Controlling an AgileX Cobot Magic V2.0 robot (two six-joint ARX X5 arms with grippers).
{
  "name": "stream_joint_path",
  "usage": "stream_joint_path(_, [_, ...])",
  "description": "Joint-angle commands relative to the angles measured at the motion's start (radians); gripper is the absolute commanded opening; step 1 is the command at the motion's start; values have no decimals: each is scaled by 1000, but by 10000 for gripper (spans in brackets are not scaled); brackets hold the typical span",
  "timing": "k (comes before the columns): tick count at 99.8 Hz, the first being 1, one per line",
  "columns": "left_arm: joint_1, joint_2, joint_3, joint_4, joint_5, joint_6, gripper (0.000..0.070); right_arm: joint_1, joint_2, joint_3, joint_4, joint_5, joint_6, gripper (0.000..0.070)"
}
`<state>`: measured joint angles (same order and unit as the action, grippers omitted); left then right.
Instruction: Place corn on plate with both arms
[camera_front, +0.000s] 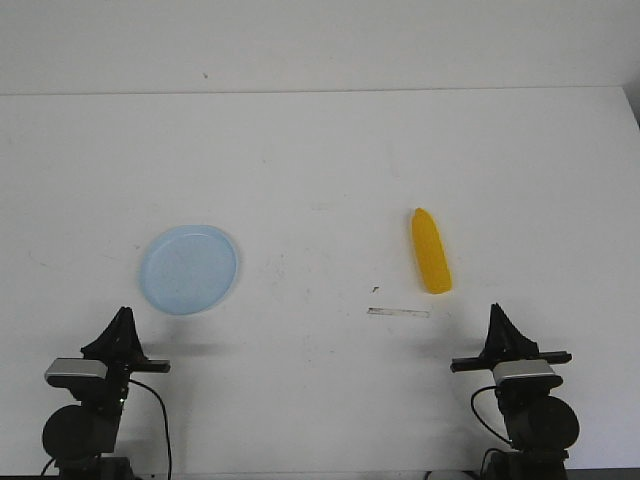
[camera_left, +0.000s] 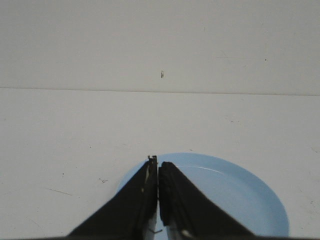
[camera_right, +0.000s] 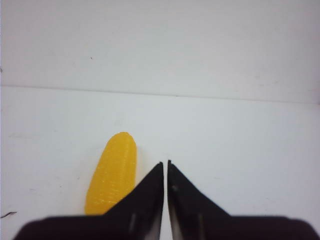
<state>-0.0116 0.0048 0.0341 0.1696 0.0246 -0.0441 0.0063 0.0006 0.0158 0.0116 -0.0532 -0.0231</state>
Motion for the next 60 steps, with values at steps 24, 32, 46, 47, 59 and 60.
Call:
stream_joint_path(24, [-2,-2,-21,42,-2,-5,1,2,1,-3,11,0,-1,15])
stream_joint_path(32, [-2,-2,-20,87,-2,-6,1,2,0,-3,11,0,-1,15])
stream_joint_path(46, [-2,0,3,108,-6,-32,1,2,1,-3,11,0,-1,15])
stream_joint_path(47, [-2,1,6,107,-8,-36,1,2,1,-3,11,0,-1,15])
stream_joint_path(59, [-2,10,58,85,-29,-71,1,2,1,-3,11,0,-1,15])
stream_joint_path(60, [-2,12,63,82,-32,-74,1,2,1,-3,11,0,-1,15])
